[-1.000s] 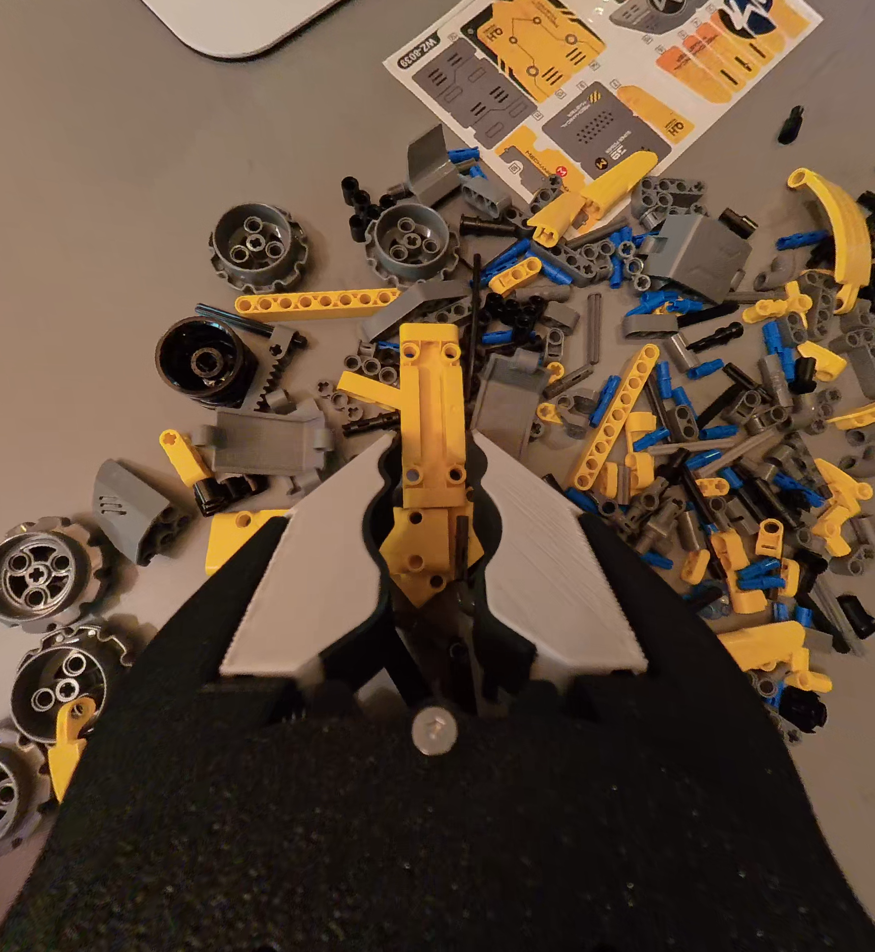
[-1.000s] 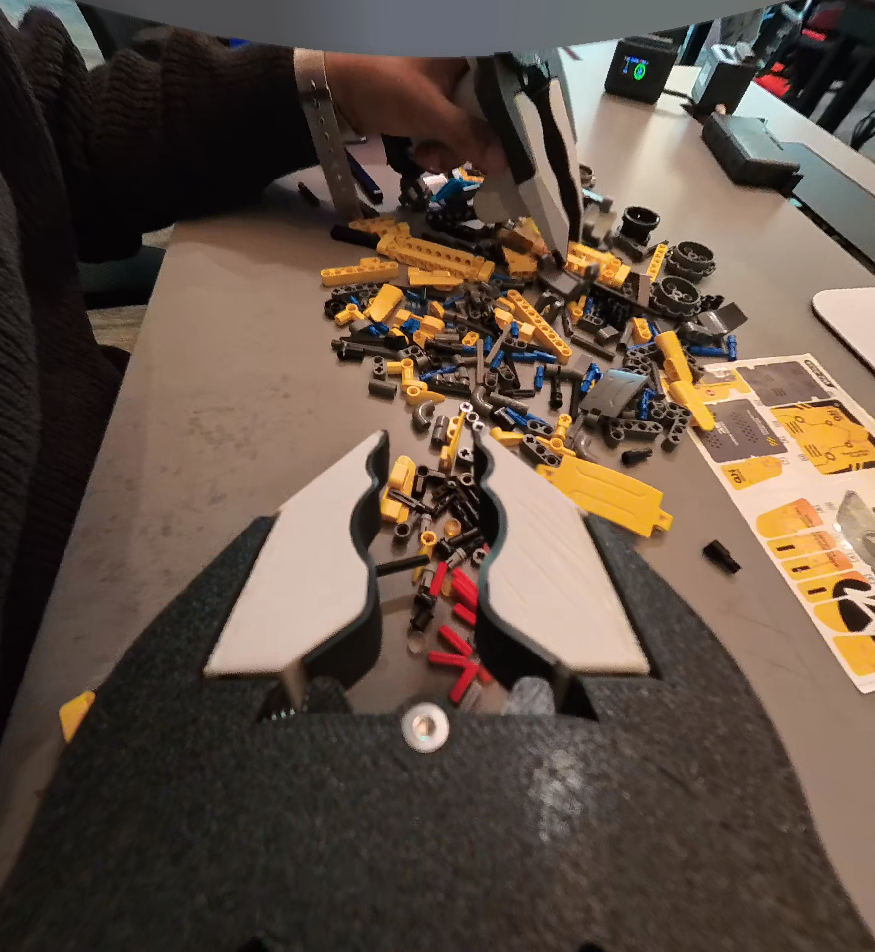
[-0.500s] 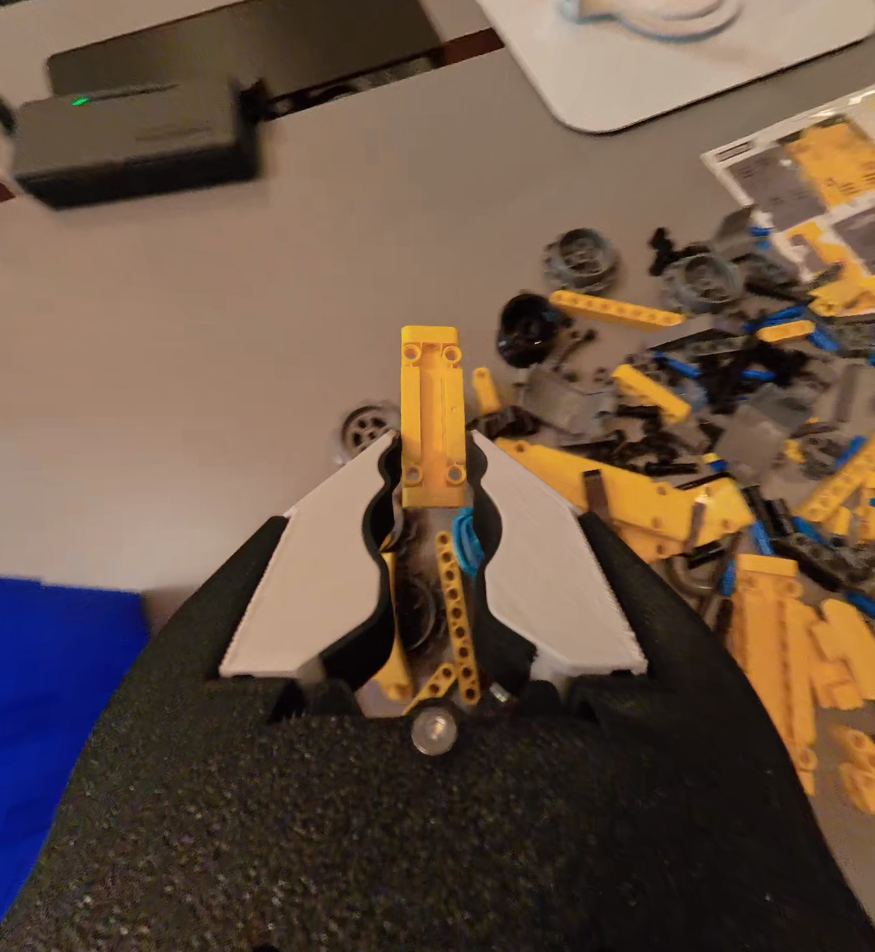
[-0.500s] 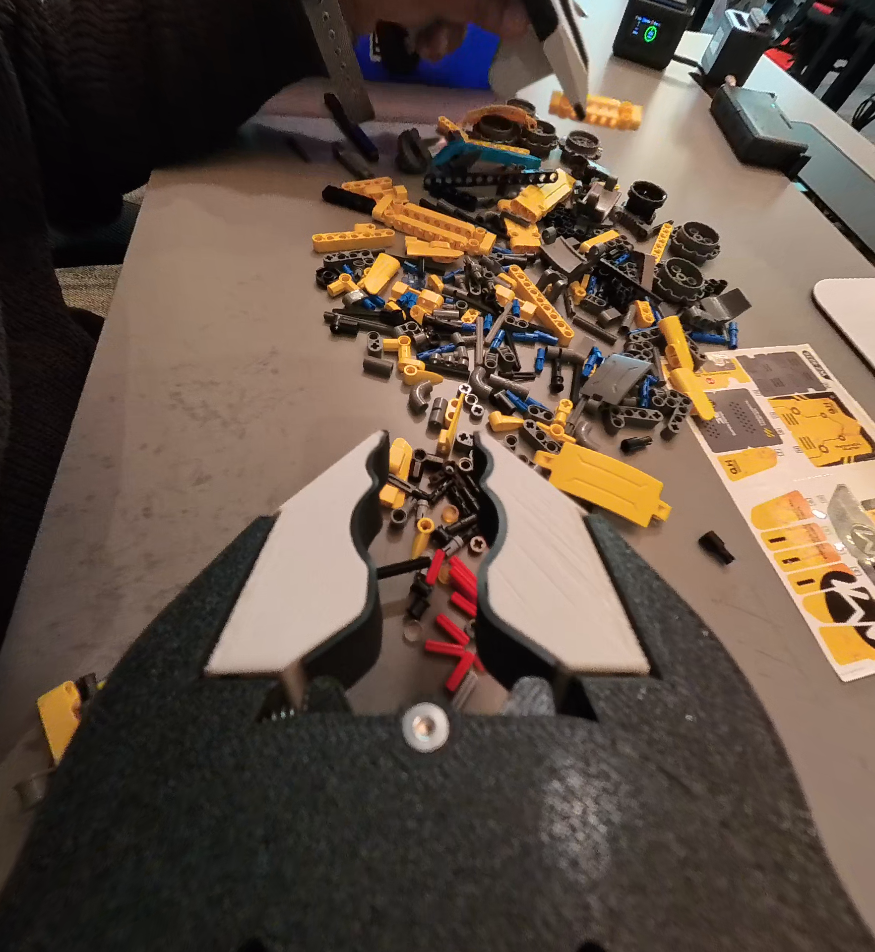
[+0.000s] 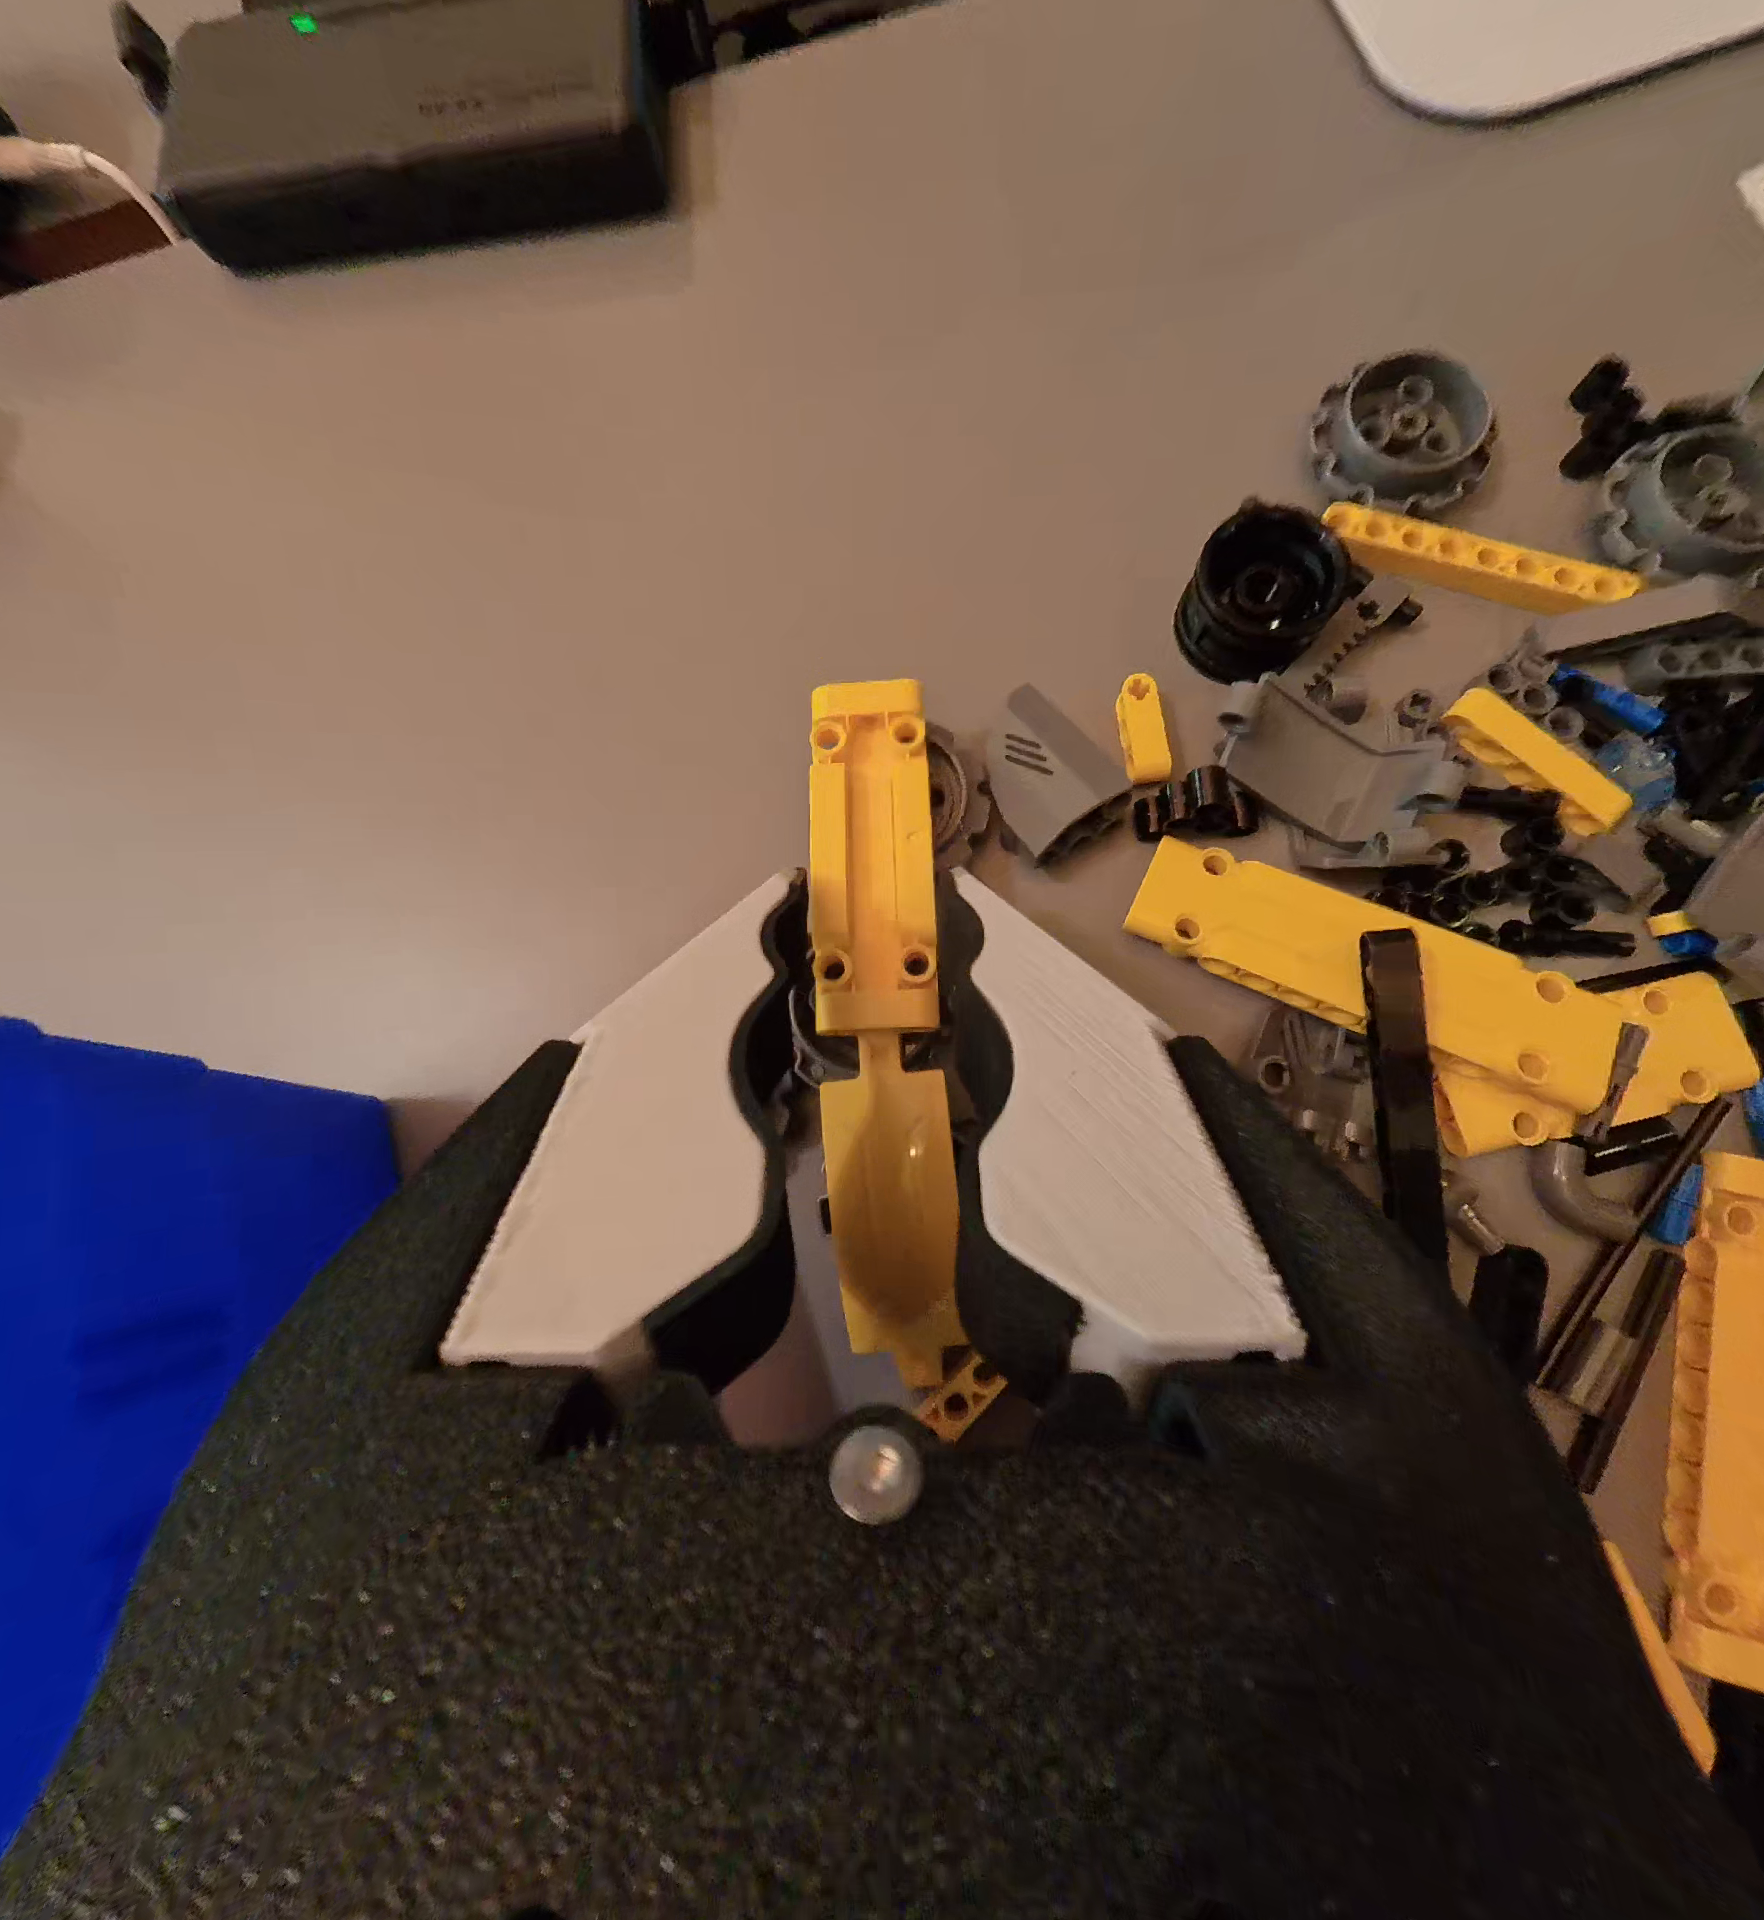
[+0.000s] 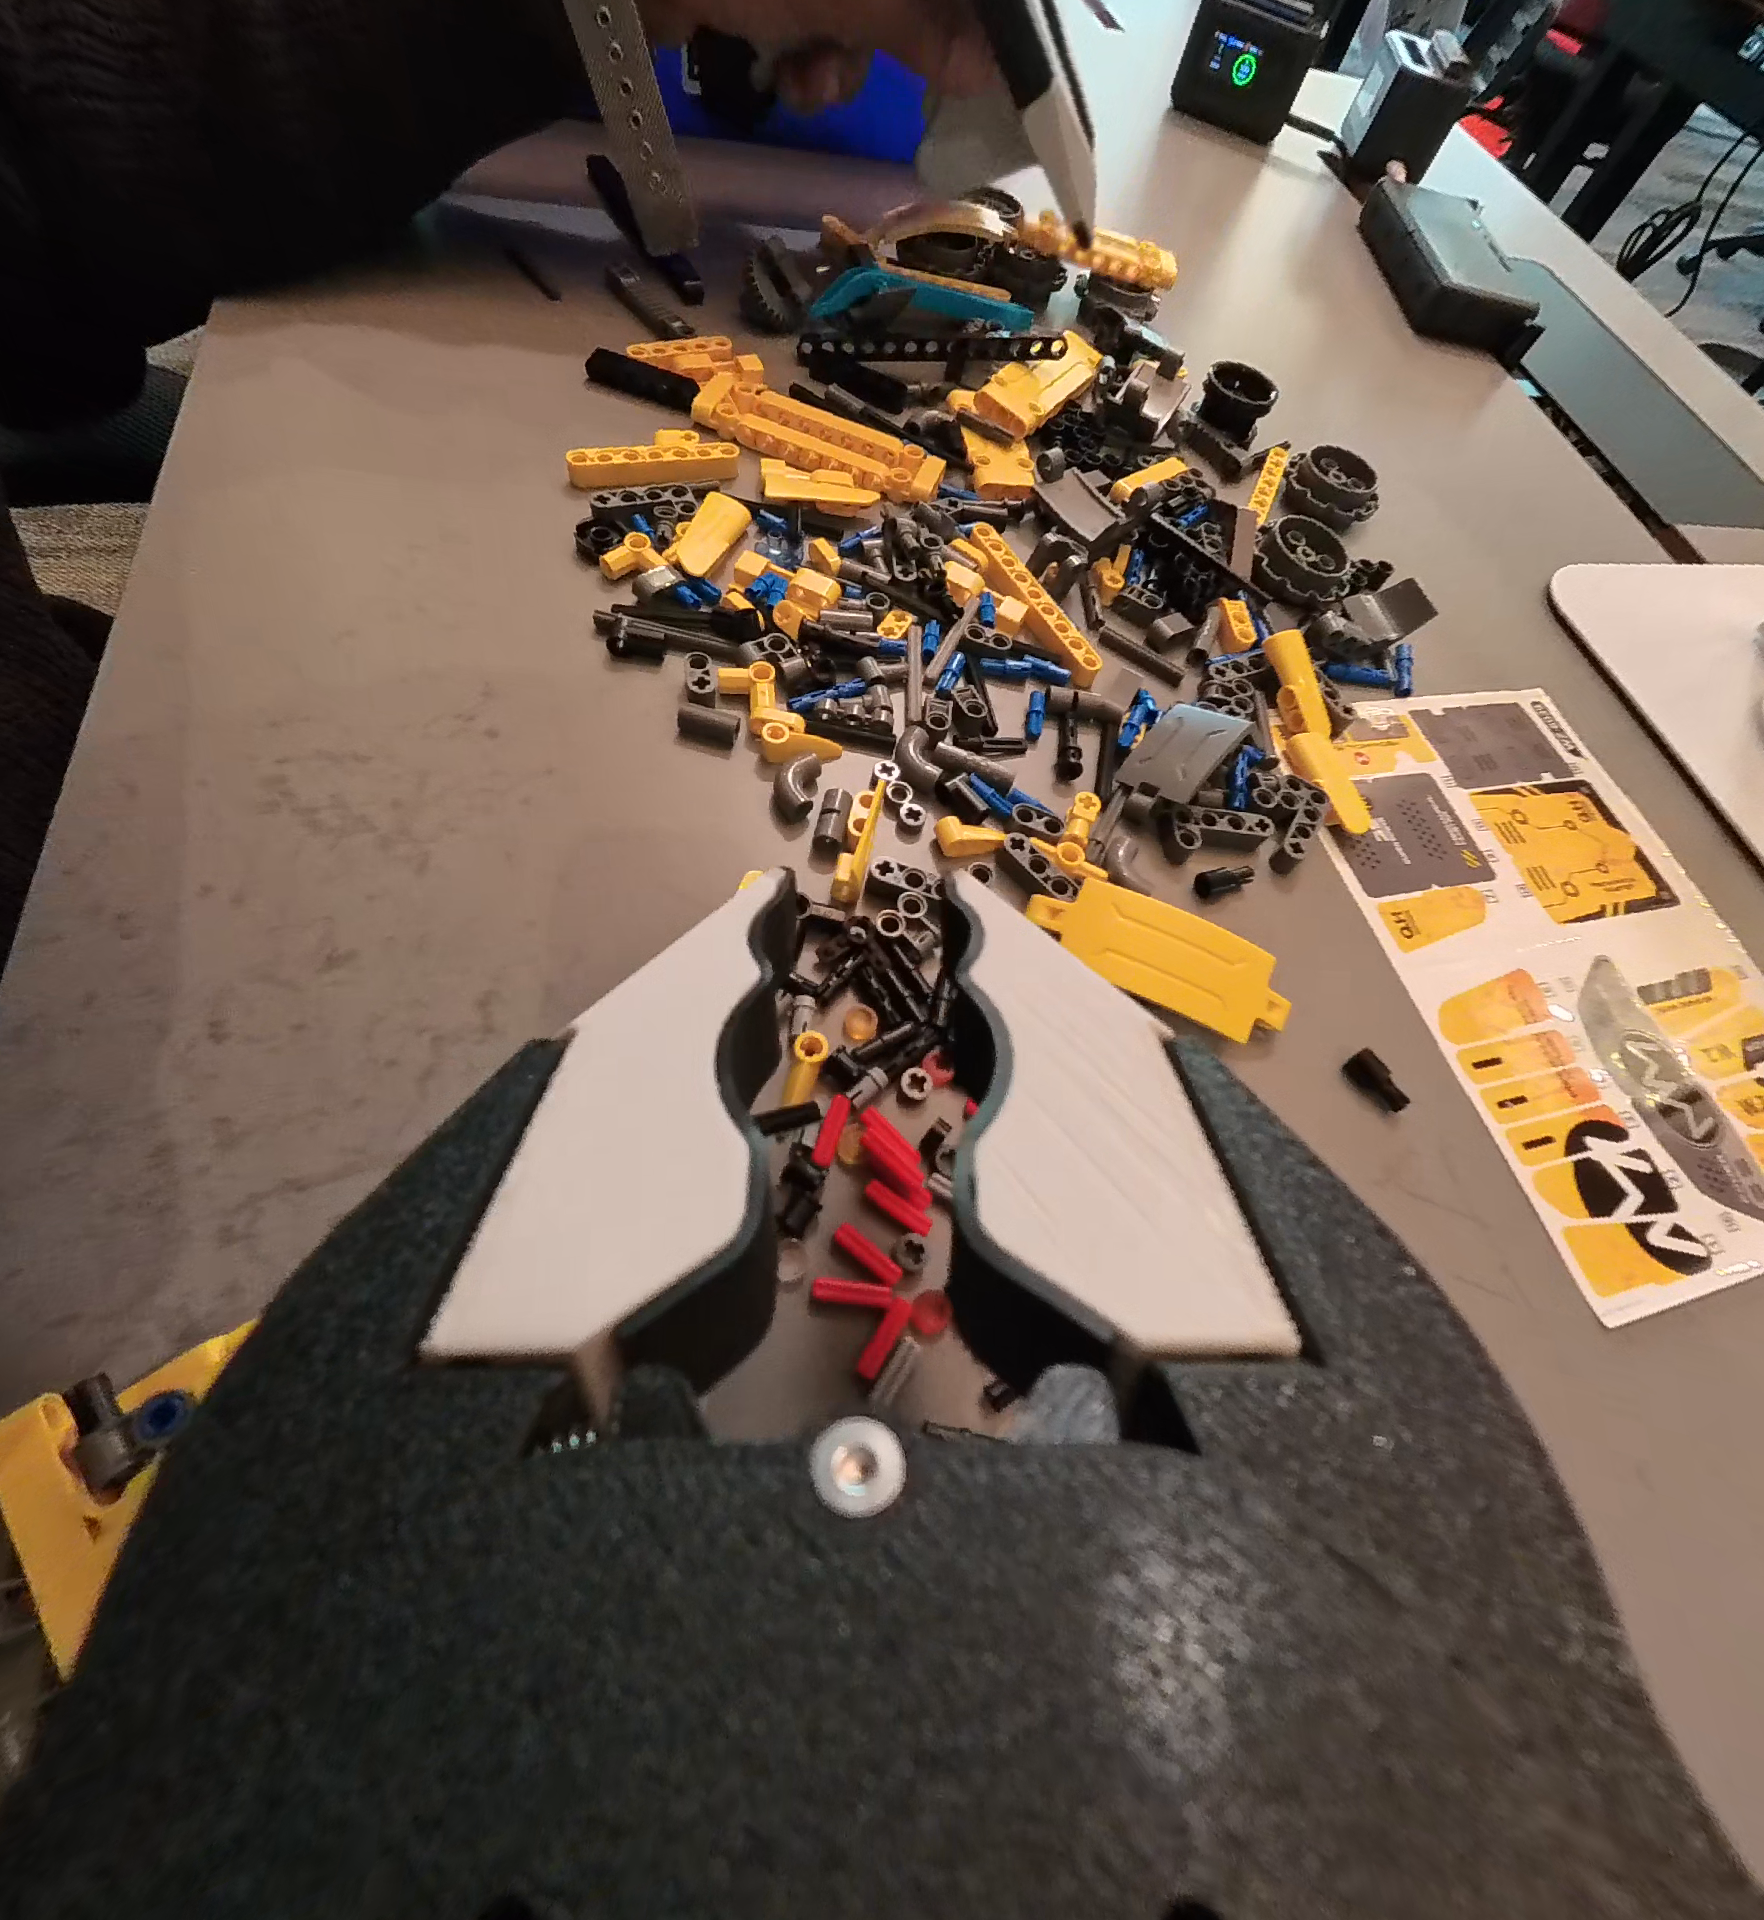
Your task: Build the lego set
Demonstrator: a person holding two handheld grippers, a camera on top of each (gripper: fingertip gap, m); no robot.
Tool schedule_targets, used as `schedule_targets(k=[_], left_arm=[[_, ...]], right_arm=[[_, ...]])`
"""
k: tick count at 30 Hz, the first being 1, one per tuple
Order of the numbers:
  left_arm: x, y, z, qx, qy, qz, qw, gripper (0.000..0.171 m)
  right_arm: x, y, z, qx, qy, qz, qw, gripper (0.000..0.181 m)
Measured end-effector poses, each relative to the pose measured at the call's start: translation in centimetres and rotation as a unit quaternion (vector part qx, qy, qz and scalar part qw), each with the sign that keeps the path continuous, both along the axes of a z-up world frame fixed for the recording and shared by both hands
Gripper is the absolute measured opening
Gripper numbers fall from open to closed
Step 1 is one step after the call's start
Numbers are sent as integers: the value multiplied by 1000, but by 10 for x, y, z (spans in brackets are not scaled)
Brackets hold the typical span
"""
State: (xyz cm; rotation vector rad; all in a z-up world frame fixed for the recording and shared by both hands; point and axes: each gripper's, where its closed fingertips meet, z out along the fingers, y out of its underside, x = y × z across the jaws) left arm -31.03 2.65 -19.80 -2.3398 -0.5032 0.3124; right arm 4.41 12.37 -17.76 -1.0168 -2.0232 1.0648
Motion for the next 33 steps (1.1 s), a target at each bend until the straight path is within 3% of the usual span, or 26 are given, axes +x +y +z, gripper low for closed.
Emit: schedule_targets(k=[7, 11, 16, 20, 23, 33], left_arm=[[29, 24, 31, 108, -32, -66, 991, 30], [62, 35, 28, 104, -68, -139, 982, 31], [114, 44, 18, 90, -150, -243, 954, 32], [120, 41, -1, 25, -109, -264, 958, 38], [135, 41, -6, 3, -96, -306, 947, 38], [173, 47, 3, 30, -93, -387, 917, 38]], right_arm=[[-5, 11, 6, 23, 31, -26, 999, 21], [-7, 20, 19, 24, 66, -47, 996, 20], [-8, 25, 20, 21, 71, -57, 996, 20], [-9, 25, 17, 22, 65, -56, 996, 20], [-9, 26, 15, 20, 62, -57, 996, 20], [-12, 31, 21, 12, 80, -75, 994, 20]])
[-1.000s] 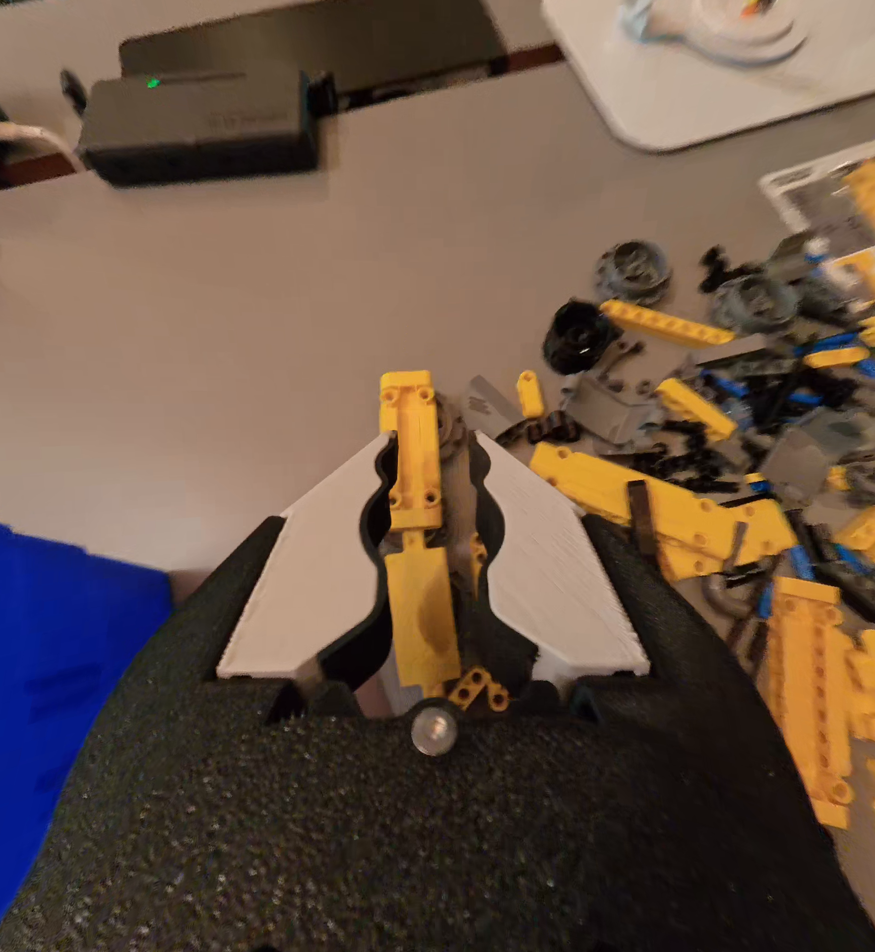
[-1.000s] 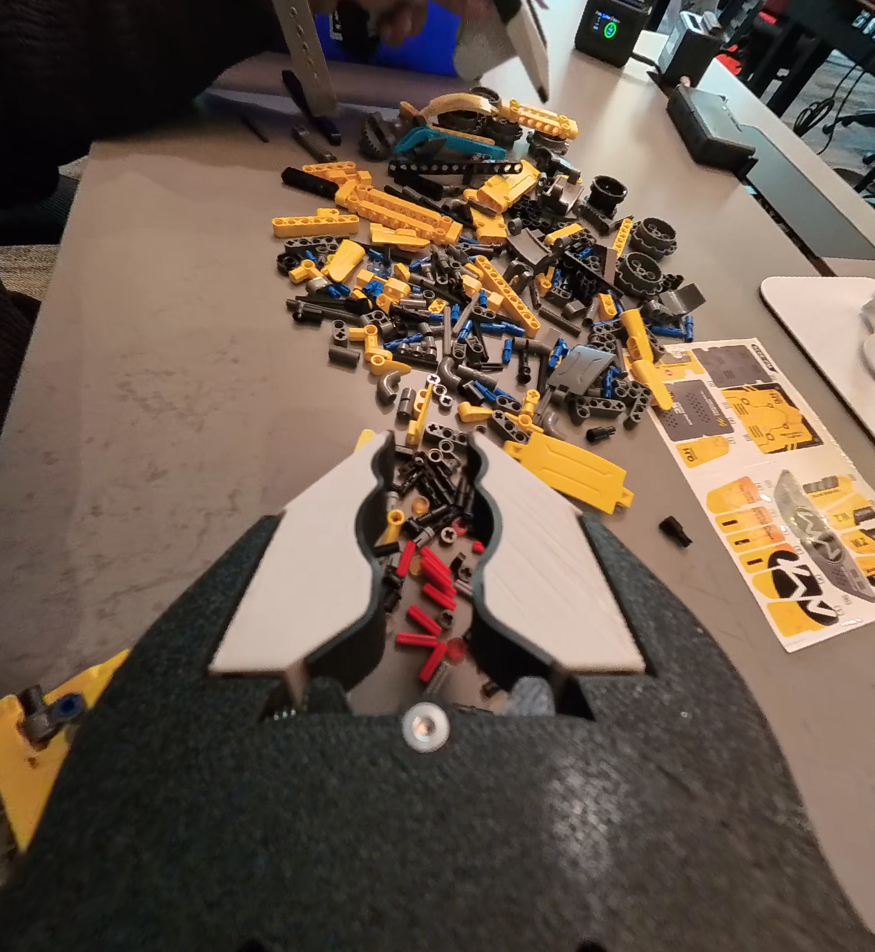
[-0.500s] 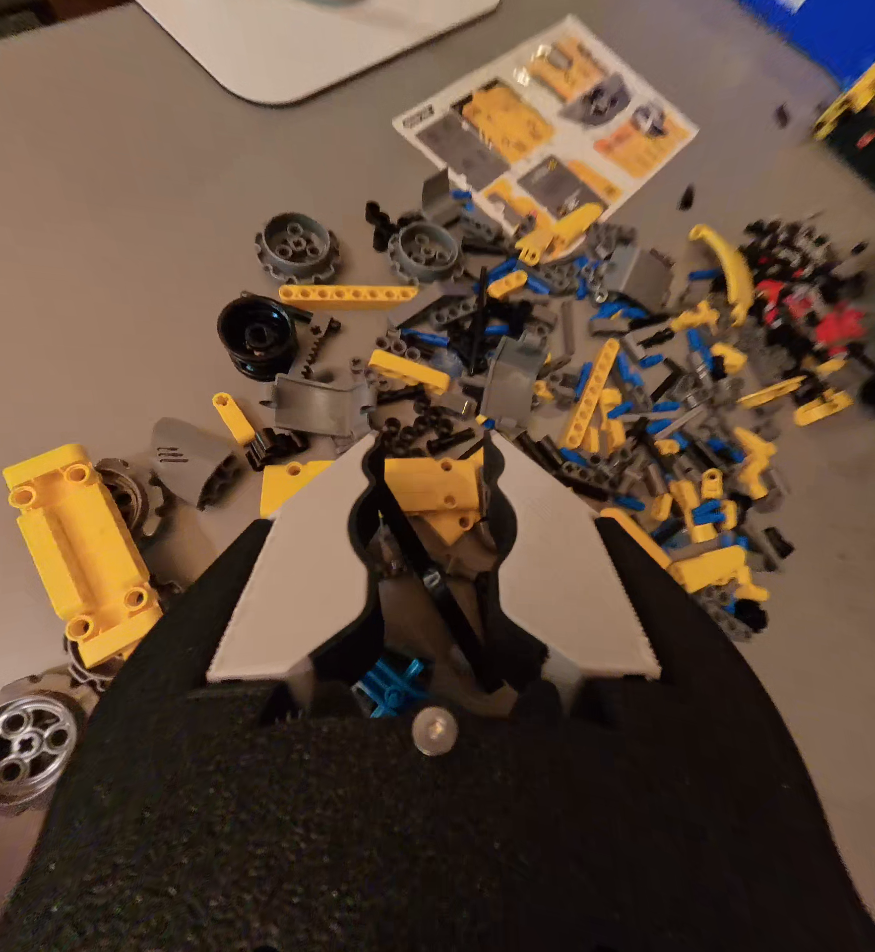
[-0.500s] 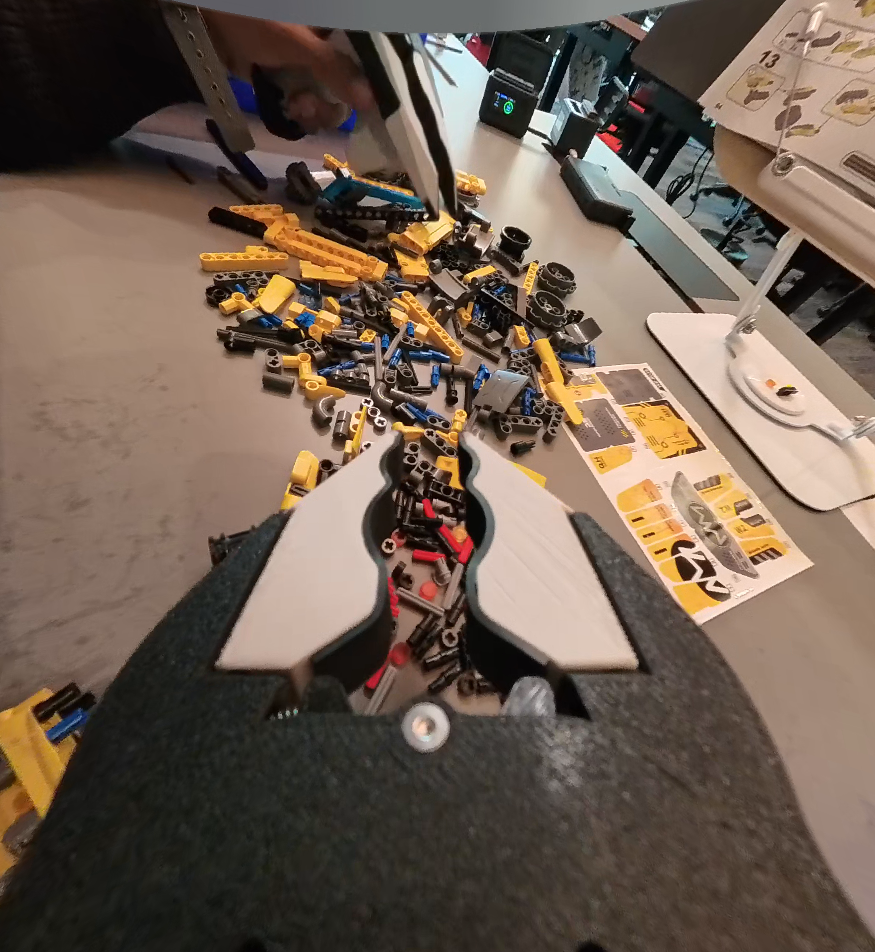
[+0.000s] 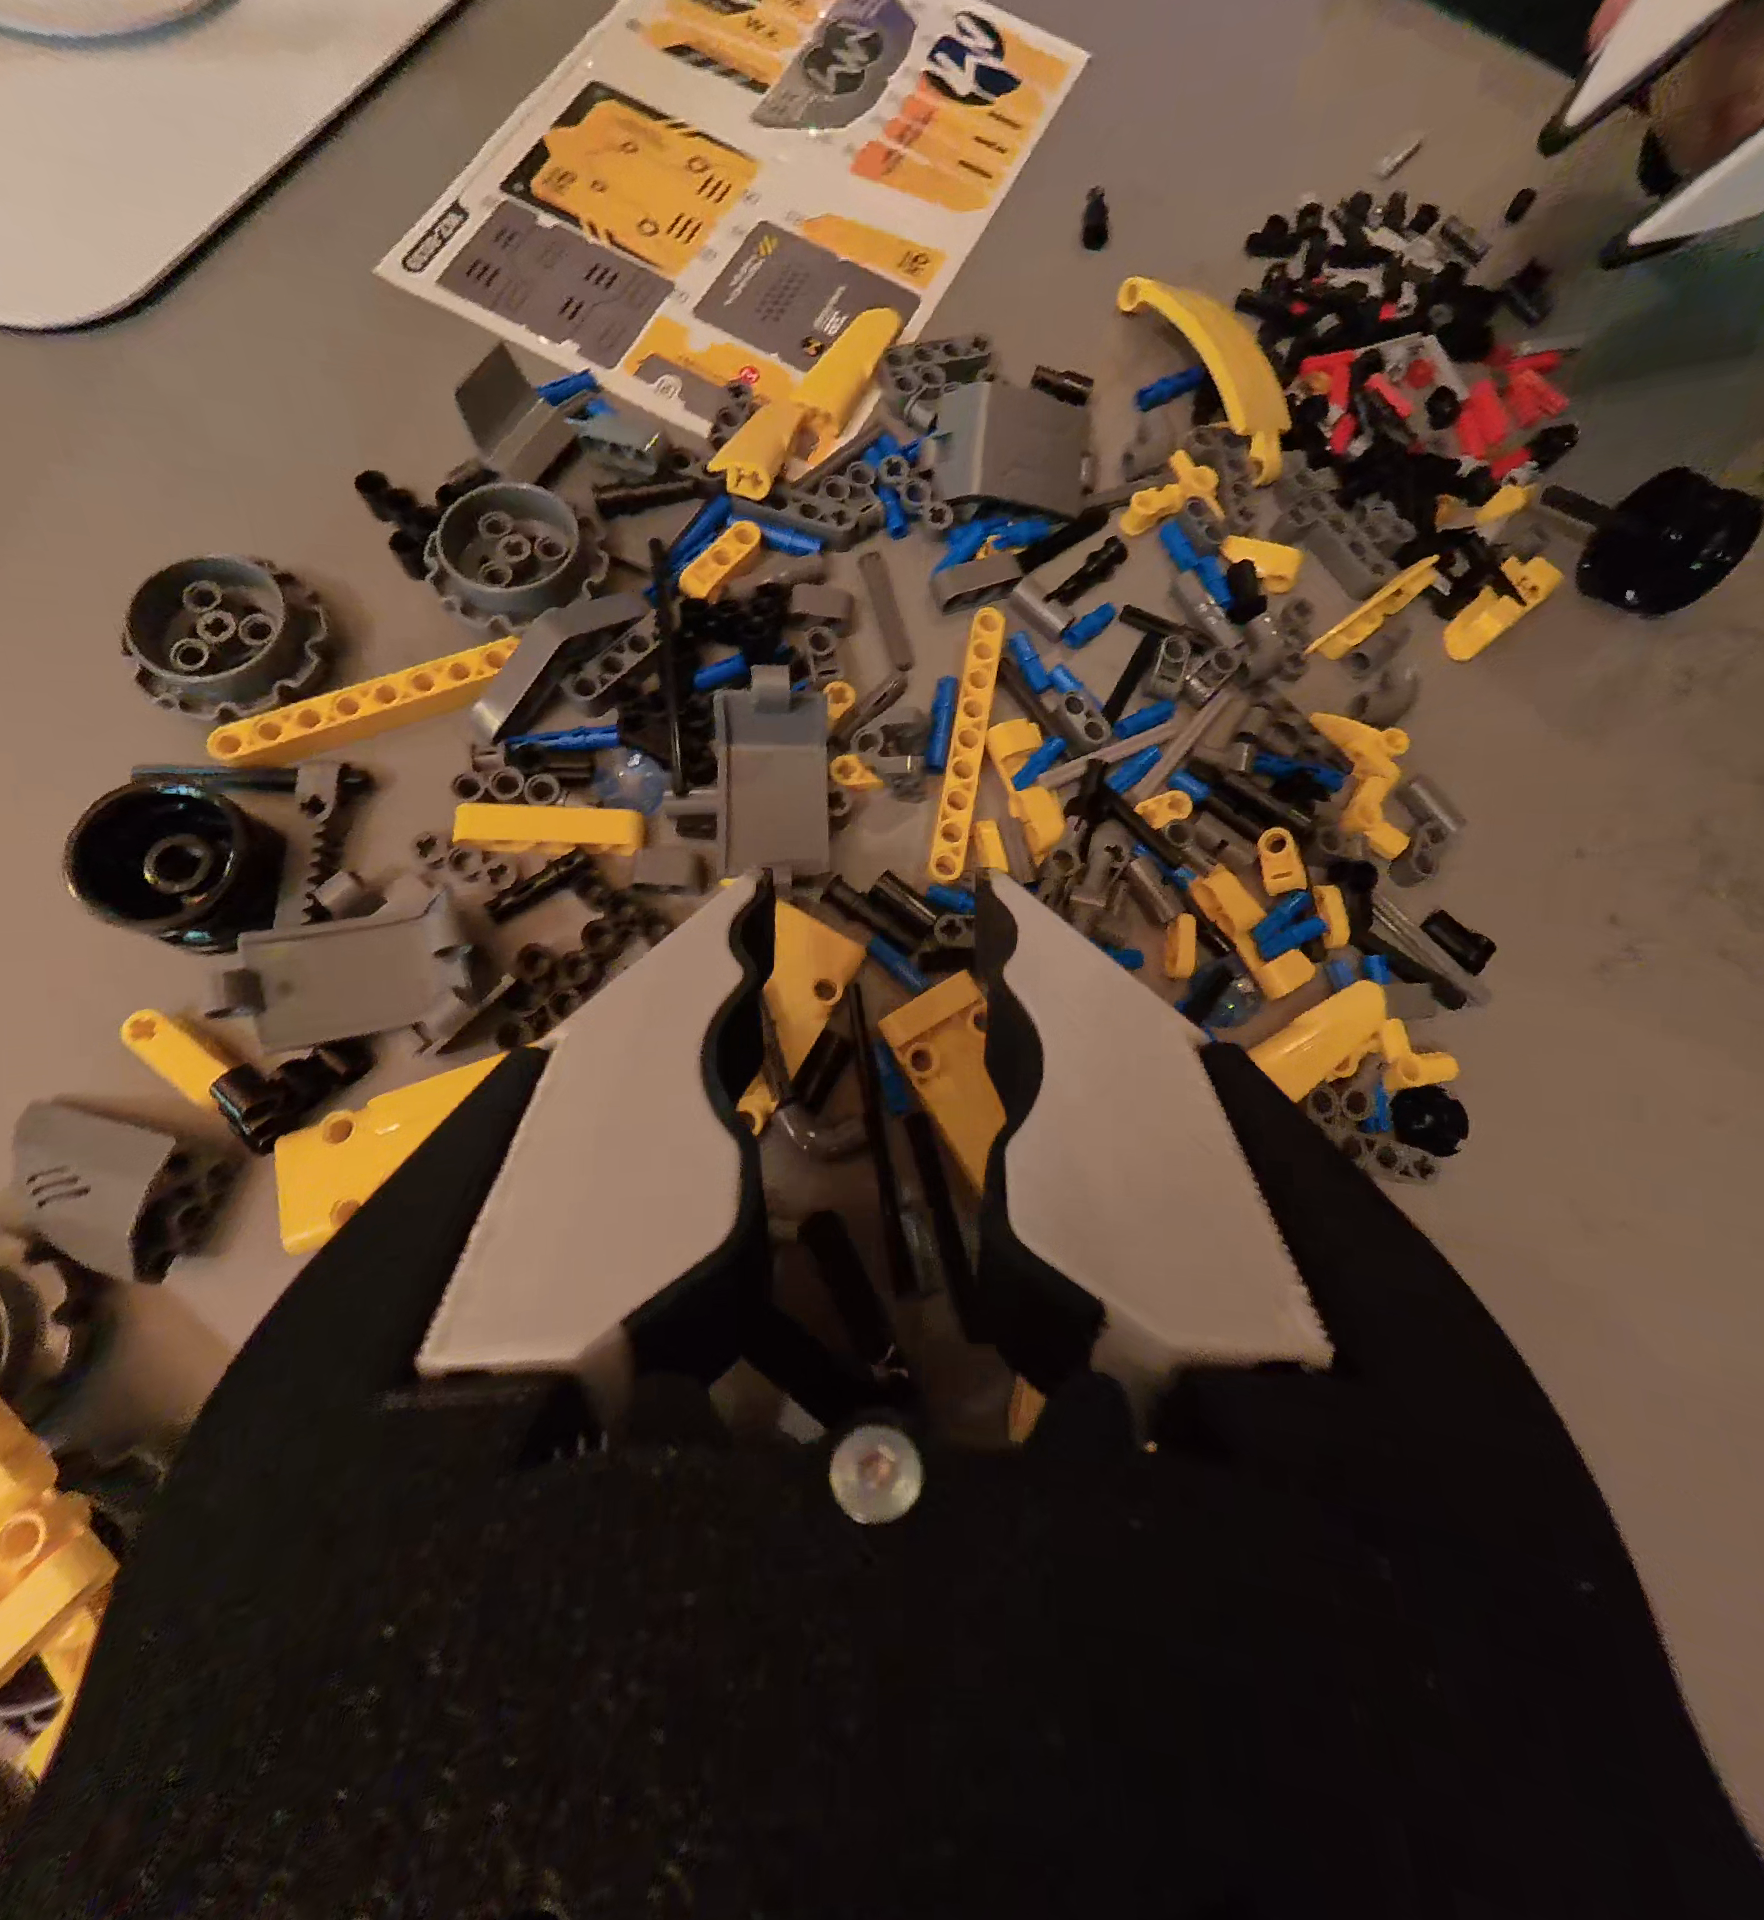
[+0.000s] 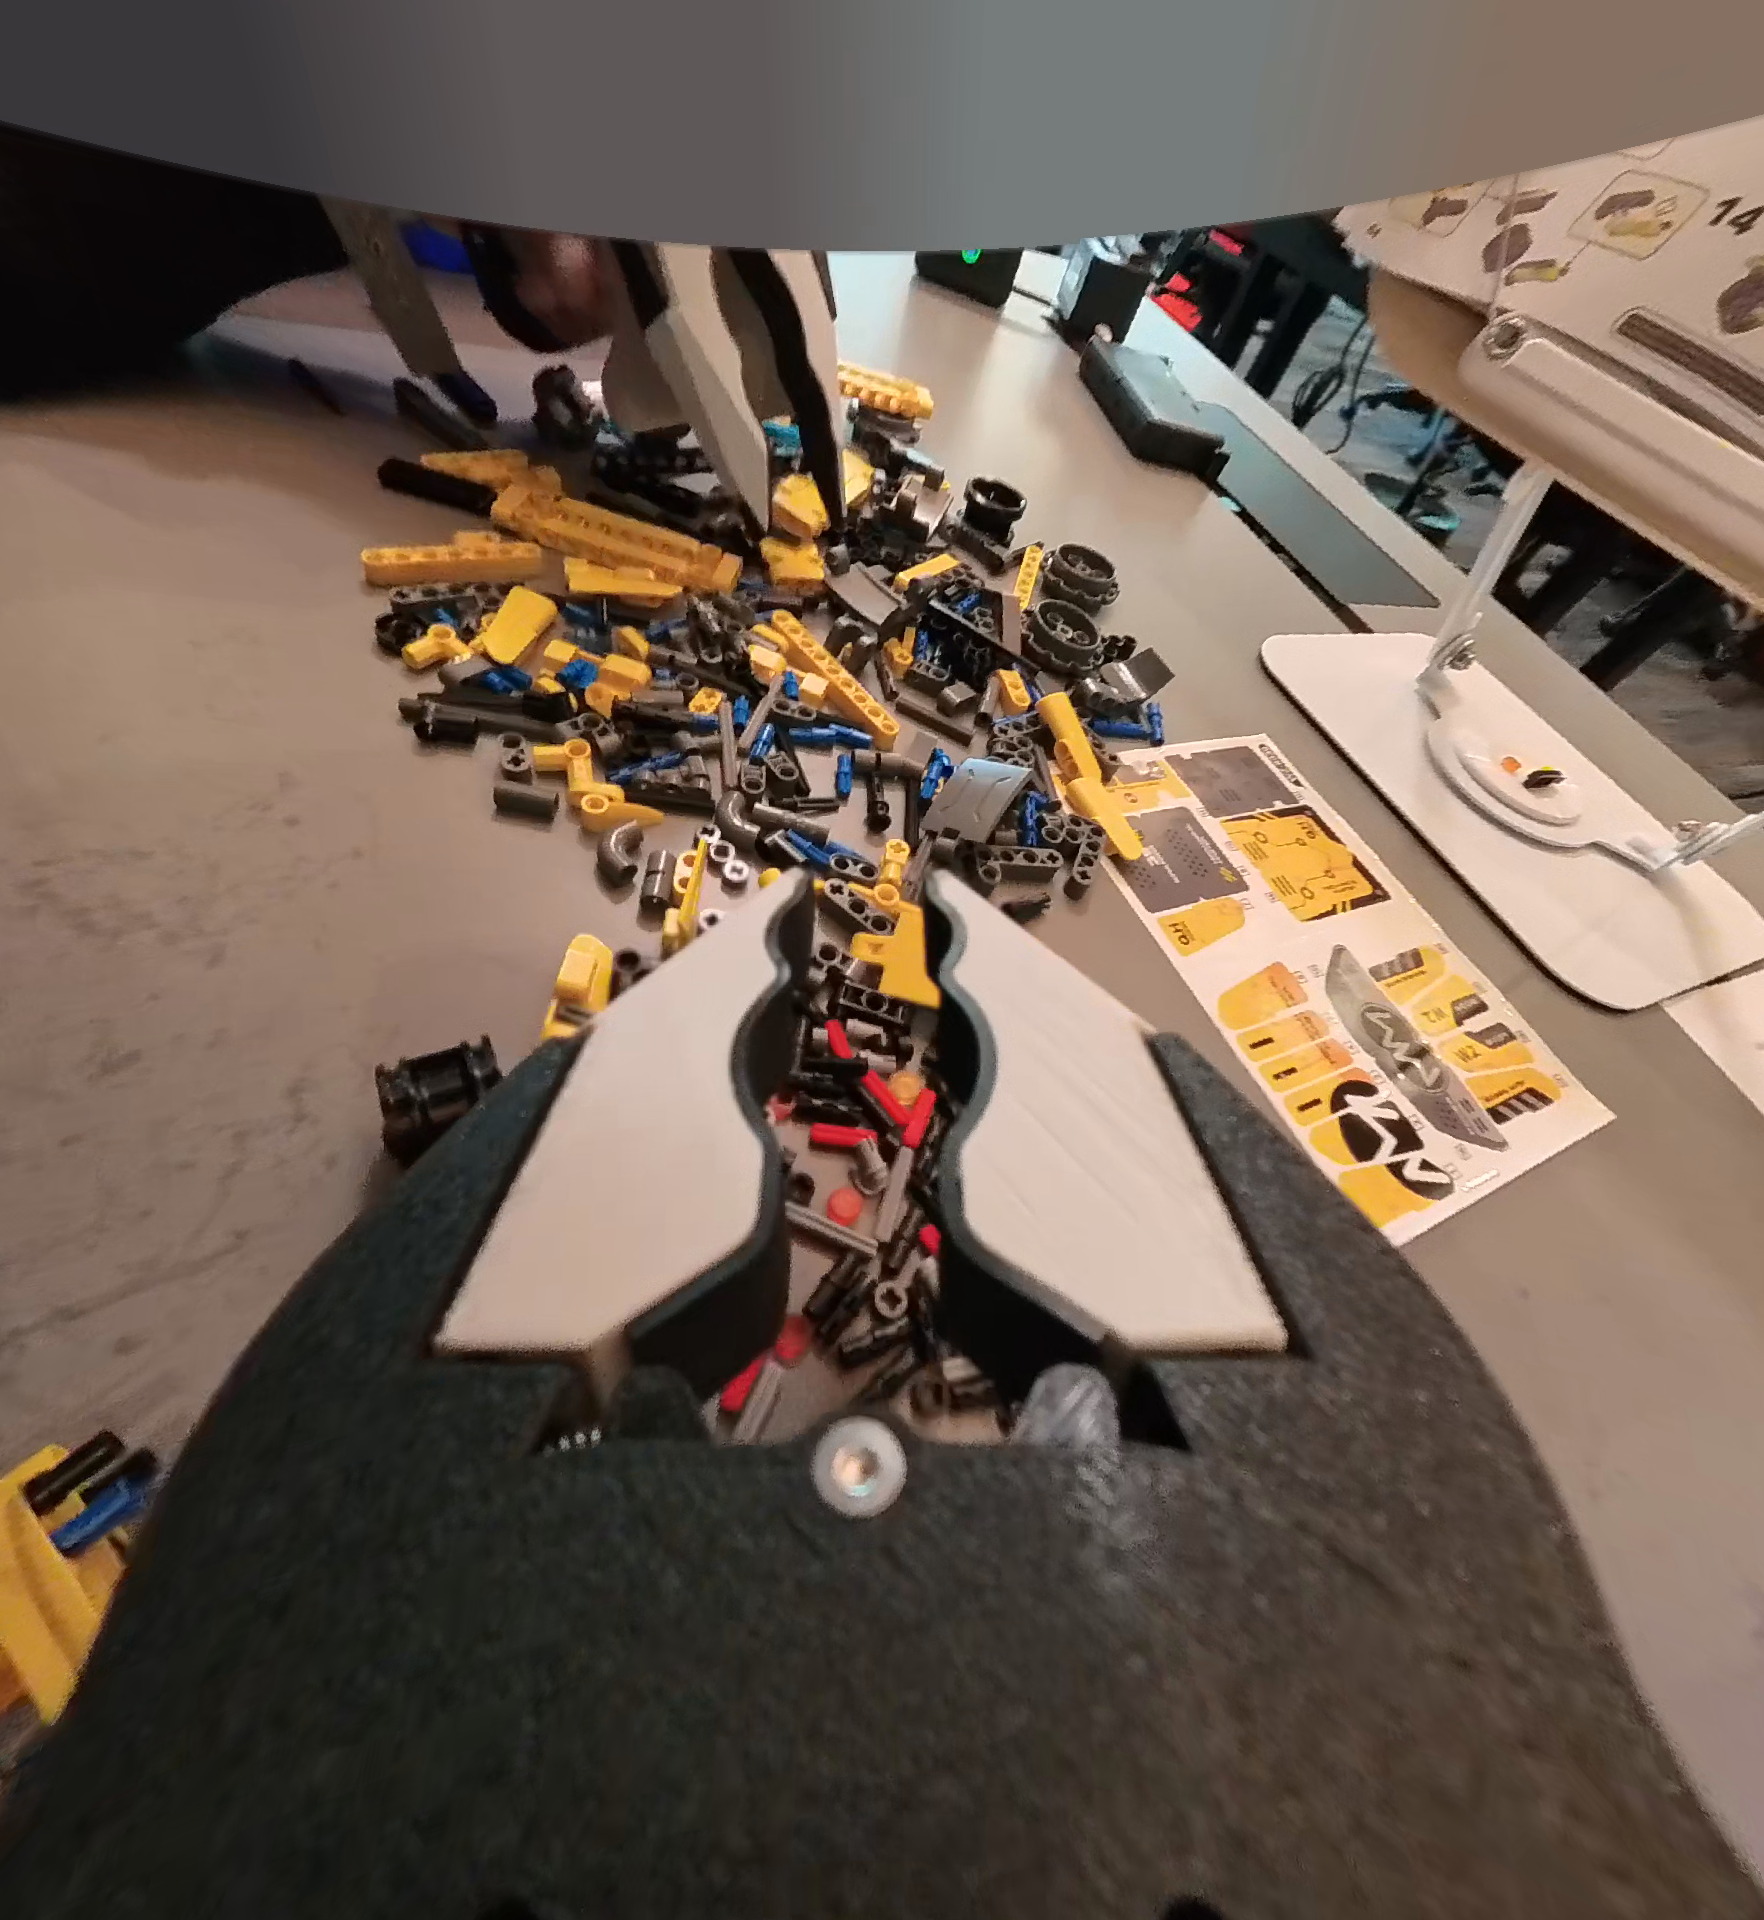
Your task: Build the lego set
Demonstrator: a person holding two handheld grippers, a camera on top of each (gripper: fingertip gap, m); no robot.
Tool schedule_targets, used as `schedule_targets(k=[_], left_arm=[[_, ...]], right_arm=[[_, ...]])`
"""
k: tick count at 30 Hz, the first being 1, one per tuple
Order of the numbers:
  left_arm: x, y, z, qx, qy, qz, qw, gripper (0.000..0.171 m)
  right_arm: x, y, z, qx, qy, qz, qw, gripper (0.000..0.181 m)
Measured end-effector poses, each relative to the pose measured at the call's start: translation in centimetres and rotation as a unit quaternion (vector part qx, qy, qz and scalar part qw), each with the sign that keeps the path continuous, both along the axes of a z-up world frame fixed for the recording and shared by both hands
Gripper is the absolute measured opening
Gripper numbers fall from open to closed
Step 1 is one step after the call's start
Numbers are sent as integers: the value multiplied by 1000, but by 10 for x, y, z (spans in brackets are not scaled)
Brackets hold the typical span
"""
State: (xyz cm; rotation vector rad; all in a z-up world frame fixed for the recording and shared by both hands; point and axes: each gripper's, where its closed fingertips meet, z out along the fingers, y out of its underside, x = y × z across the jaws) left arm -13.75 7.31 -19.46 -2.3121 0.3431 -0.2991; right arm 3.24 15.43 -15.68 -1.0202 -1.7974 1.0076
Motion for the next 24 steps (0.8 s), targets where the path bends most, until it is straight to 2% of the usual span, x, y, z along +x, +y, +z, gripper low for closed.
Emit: schedule_targets(k=[6, 11, 24], left_arm=[[-4, 5, 9, 24, -14, 13, 1000, 38], [0, 5, 16, 54, 6, -11, 998, 37], [0, 12, 46, 148, 37, -11, 988, 29]], right_arm=[[-4, -3, 6, -52, 17, -3, 998, 20], [-4, -6, 4, -41, 14, -1, 999, 20], [-4, -6, 6, -44, 17, 0, 999, 20]])
